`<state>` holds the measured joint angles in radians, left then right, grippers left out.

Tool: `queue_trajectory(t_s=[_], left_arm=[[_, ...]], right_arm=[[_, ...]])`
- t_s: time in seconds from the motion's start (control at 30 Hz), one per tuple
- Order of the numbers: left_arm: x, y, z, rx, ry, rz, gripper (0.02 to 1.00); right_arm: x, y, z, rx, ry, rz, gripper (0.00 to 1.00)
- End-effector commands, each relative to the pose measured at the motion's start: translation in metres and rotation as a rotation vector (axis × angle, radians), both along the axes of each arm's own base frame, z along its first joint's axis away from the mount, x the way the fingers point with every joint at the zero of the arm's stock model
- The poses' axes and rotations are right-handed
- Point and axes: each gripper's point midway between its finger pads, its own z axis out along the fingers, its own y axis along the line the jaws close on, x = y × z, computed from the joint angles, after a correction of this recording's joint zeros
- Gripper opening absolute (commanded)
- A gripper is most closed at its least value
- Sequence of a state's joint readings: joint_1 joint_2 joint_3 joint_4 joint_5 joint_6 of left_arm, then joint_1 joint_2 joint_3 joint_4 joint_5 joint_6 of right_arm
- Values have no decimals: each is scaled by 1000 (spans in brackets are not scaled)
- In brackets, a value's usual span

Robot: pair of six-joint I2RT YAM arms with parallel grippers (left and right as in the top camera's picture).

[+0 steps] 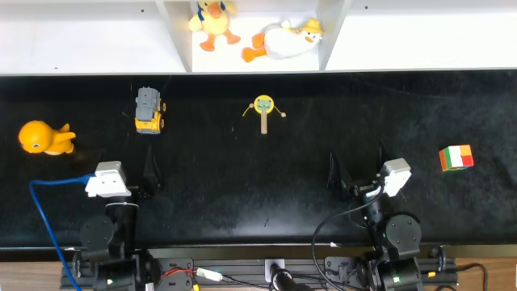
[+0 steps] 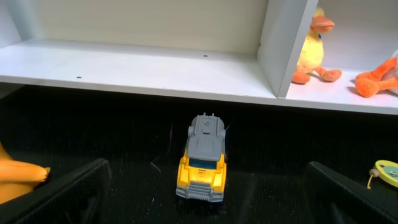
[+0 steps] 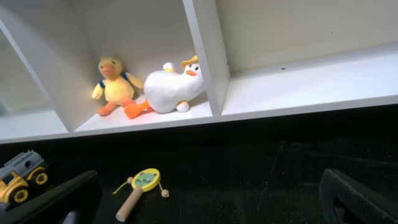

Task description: Store Toys

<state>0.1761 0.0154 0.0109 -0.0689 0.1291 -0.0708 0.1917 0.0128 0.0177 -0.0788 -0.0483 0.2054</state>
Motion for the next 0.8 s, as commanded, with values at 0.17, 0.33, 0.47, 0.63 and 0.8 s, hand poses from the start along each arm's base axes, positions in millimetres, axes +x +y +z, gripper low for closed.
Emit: queue_trajectory(t_s=[0.17, 0.33, 0.47, 0.63, 0.8], left_arm=[[0, 0, 0, 24, -5, 1, 998], [0, 0, 1, 24, -5, 2, 996], [0, 0, 0, 23, -5, 0, 998], [0, -1, 0, 19, -5, -2, 998], [-1, 1, 7, 22, -22, 11, 998]], right_arm=[[0, 2, -3, 1, -1, 9, 996], [0, 2, -3, 1, -1, 9, 993], [0, 2, -3, 1, -1, 9, 996], [0, 2, -3, 1, -1, 9, 996], [0, 2, -3, 1, -1, 9, 993]])
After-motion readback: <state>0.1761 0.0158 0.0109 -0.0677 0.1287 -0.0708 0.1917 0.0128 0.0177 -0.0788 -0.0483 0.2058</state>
